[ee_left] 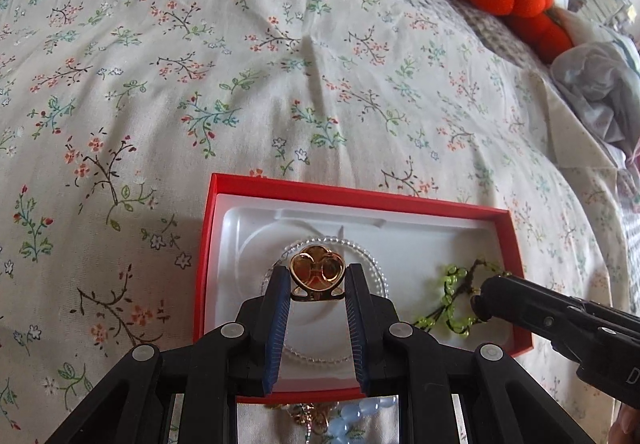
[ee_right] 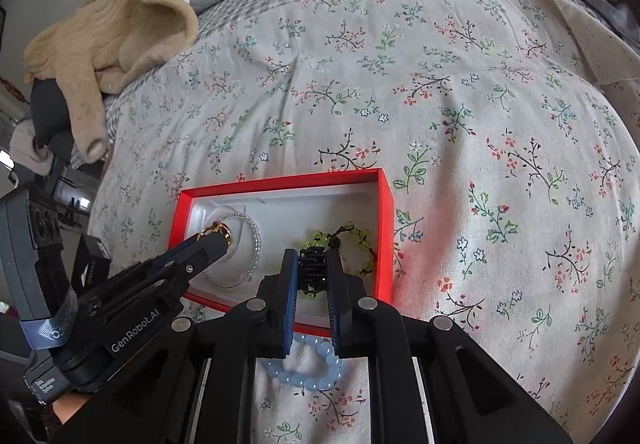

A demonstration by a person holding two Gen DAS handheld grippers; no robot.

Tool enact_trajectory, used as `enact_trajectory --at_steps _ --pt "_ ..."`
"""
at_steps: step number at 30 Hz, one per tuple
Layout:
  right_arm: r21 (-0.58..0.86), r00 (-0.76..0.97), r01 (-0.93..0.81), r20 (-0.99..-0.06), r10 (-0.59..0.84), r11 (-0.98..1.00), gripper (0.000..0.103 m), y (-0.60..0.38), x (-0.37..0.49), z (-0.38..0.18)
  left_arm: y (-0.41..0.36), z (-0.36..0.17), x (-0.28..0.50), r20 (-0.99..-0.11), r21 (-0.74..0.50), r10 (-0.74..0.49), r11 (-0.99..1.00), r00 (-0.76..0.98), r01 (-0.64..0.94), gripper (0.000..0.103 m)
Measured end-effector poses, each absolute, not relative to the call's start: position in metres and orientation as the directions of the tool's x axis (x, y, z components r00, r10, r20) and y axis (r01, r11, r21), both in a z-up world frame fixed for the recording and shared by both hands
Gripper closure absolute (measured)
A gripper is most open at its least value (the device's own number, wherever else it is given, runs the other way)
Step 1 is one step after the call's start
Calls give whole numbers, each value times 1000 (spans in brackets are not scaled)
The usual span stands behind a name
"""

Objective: Organize jewelry
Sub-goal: 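Open both tools and withdraw them from the box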

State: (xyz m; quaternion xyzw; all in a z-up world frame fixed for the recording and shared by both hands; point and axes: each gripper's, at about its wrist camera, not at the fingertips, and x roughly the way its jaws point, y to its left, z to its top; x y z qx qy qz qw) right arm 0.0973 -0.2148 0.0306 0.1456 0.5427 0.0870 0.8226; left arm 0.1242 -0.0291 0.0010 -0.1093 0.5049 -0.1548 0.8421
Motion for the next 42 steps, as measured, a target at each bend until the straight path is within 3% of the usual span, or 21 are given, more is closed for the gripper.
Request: enact_trajectory --at_steps 5,7,10,15,20,22,27,33,42 --pt "338 398 16 -865 304 941 88 -217 98 31 -27 2 125 -817 -343 -368 929 443 139 80" --pt "349 401 20 -861 313 937 88 -219 97 32 -24 3 125 -821 -347 -367 929 438 129 69" --pt "369 401 25 -855 329 929 87 -222 97 35 -22 9 122 -821 -343 -362 931 442 124 64" --pt "375 421 20 -844 332 927 73 -228 89 47 -17 17 113 -832 -331 -350 936 431 120 61" --pt "369 422 19 -845 327 929 67 -232 76 58 -10 26 99 -837 -311 -332 943 435 122 47" --pt "365 420 18 -847 325 931 62 -233 71 61 -7 27 94 -842 -302 -322 946 432 115 36" --pt "362 410 21 -853 322 932 48 -236 60 64 -4 25 83 -874 -275 -286 958 392 86 24" --pt "338 381 56 -877 292 940 43 -240 52 59 4 16 75 -897 -299 -298 953 327 48 23" --pt "298 331 117 -911 245 947 42 -249 48 44 19 -6 76 -923 -275 -267 961 275 12 23"
